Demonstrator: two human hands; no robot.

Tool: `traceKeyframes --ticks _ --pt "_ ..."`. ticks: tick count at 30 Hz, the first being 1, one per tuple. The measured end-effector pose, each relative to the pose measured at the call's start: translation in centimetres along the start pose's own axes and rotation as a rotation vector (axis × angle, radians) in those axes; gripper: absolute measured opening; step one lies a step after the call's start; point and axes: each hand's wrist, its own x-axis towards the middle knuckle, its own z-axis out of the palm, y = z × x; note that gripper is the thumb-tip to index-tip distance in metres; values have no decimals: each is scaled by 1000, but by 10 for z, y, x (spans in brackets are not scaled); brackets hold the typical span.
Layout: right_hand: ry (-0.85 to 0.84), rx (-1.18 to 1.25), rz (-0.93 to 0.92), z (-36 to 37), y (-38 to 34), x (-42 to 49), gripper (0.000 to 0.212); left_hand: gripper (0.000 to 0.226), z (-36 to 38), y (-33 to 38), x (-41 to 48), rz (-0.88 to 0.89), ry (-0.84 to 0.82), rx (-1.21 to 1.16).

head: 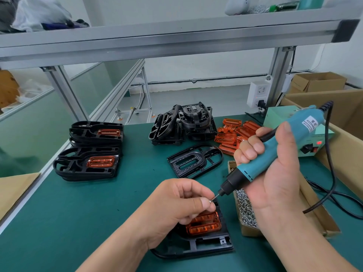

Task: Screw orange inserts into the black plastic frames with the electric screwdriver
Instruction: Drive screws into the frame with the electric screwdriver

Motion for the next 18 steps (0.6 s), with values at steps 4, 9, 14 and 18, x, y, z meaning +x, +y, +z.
traceKeyframes --ticks 4,9,14,18 --pt "0 -6 8 0 1 0 36 12 0 0 0 22 20 39" --pt "-16 -12 25 0 3 0 37 17 -2 -1 1 73 31 114" --pt "-4 -3 63 -2 6 -1 36 19 -1 -2 0 86 13 205" --pt "12 6 81 -4 6 0 37 20 0 -2 0 76 13 221"
